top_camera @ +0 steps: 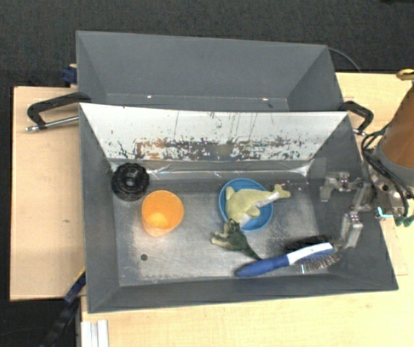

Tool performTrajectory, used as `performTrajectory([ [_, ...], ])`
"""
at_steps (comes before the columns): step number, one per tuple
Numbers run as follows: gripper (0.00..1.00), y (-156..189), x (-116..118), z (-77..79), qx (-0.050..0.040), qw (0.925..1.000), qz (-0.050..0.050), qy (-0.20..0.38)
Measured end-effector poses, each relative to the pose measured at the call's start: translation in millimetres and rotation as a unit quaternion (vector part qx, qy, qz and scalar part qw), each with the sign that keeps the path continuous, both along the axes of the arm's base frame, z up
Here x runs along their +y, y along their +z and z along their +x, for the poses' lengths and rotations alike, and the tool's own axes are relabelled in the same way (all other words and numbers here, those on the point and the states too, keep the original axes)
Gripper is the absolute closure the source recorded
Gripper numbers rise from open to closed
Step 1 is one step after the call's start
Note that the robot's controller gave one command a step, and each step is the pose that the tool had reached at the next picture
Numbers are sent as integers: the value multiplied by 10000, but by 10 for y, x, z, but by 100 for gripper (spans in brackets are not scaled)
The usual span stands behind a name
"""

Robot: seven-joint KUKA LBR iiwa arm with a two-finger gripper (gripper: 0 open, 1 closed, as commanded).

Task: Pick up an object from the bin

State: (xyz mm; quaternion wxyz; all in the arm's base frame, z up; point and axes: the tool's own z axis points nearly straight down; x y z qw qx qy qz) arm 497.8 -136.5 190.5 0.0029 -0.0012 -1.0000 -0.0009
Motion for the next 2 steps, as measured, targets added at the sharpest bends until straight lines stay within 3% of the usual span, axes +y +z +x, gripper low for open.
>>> performTrajectory([
  [1,0,-1196,94,-42,11,9829,8,1841],
  [2,0,-889,336,-30,-68,9412,-6,3378],
])
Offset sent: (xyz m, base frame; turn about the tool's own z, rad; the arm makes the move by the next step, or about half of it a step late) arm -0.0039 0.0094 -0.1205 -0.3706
